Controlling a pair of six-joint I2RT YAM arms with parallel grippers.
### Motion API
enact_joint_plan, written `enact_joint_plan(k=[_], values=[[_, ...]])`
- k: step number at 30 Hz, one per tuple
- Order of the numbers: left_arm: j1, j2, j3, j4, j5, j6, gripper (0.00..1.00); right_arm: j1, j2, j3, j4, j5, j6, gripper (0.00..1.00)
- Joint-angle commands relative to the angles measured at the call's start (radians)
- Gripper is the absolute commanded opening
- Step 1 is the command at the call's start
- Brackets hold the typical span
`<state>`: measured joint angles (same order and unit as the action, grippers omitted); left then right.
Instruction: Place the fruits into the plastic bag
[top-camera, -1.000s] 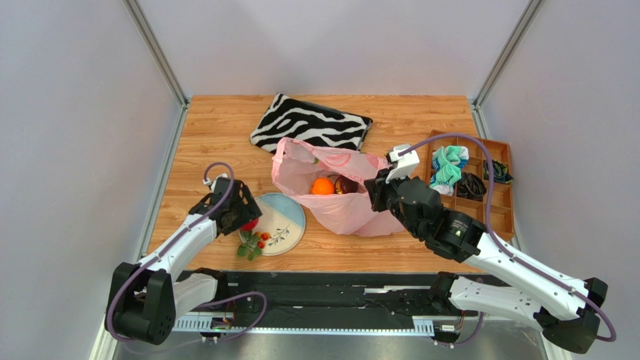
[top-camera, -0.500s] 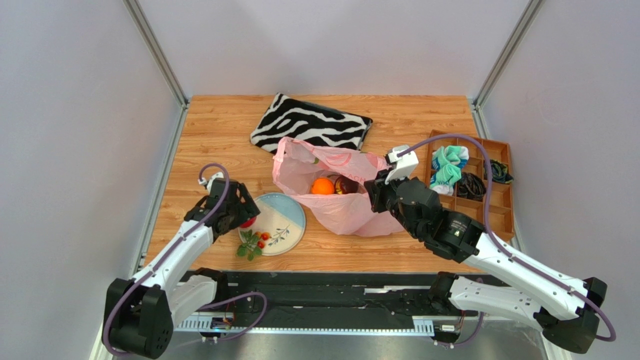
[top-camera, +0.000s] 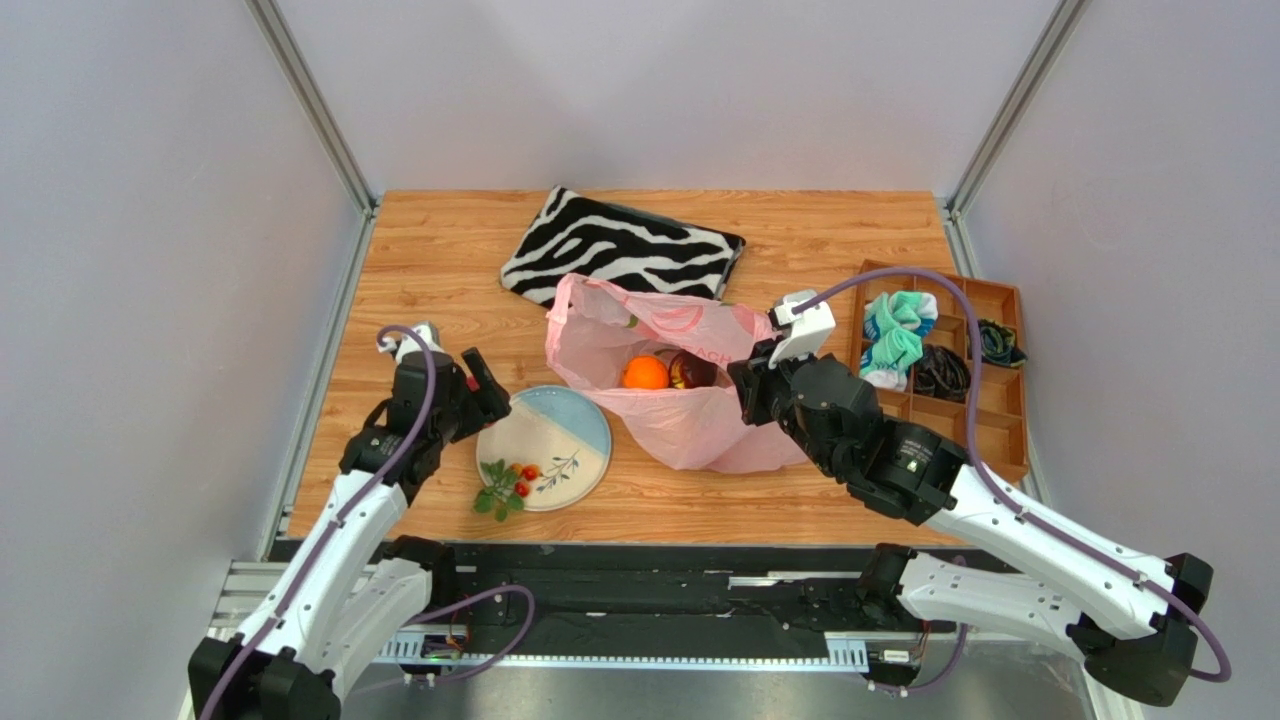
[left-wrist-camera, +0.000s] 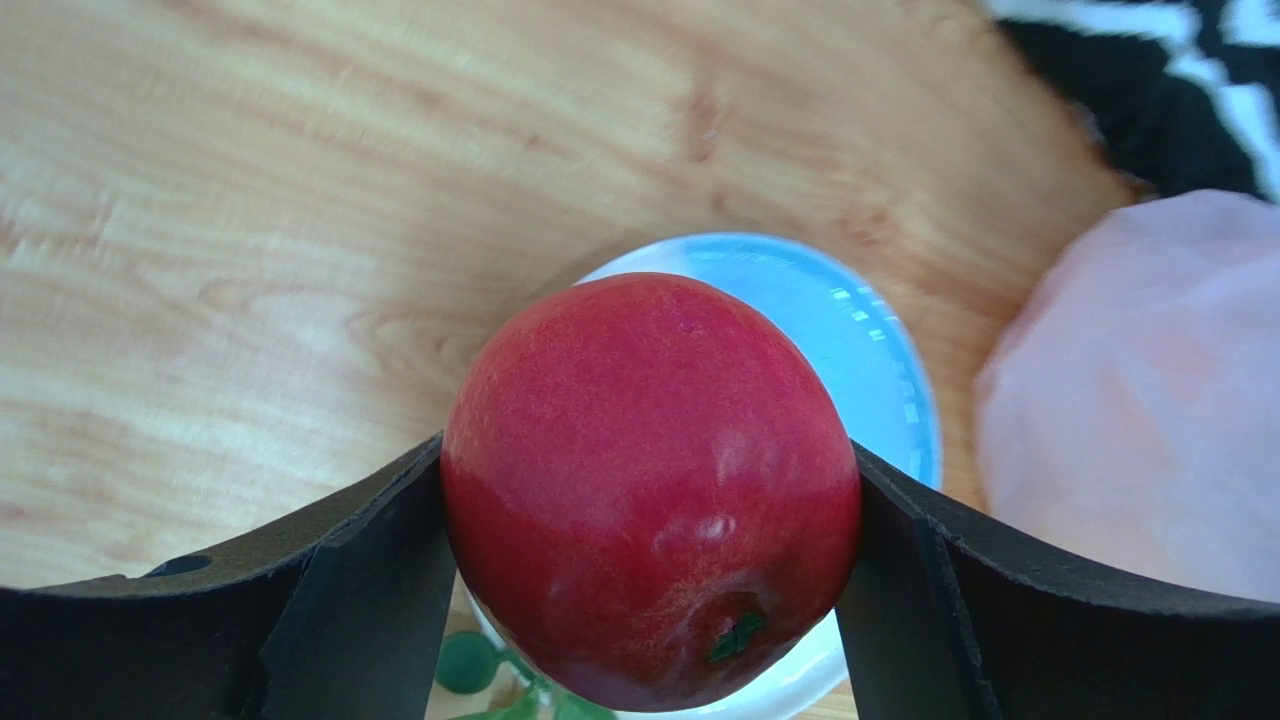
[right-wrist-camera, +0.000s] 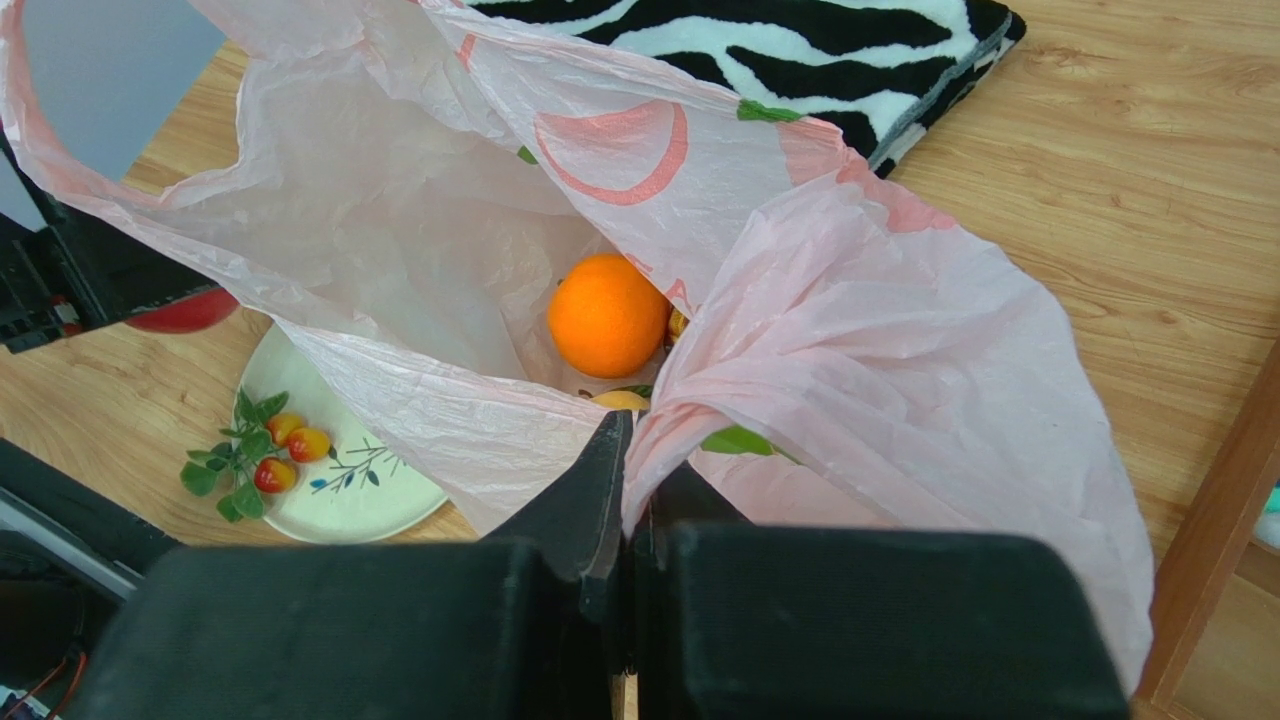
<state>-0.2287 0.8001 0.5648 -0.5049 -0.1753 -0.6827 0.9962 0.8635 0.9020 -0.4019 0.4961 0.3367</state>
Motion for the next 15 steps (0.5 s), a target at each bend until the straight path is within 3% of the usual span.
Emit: enact_joint_plan(k=[1, 9, 15], values=[[0.003, -0.053, 0.095, 0.092, 0.062, 0.11, 0.72, 0.002, -0.003, 0.014, 0.037, 0.013, 0.005, 0.0], [0.003, 0.083, 0.388, 0.14, 0.247, 0.206, 0.7, 0.001, 0.022, 0.025, 0.038, -0.001, 0.008, 0.0], [-0.058, 0.146, 0.582, 0.244, 0.25, 0.187, 0.7, 0.001, 0.02, 0.031, 0.04, -0.002, 0.01, 0.0]])
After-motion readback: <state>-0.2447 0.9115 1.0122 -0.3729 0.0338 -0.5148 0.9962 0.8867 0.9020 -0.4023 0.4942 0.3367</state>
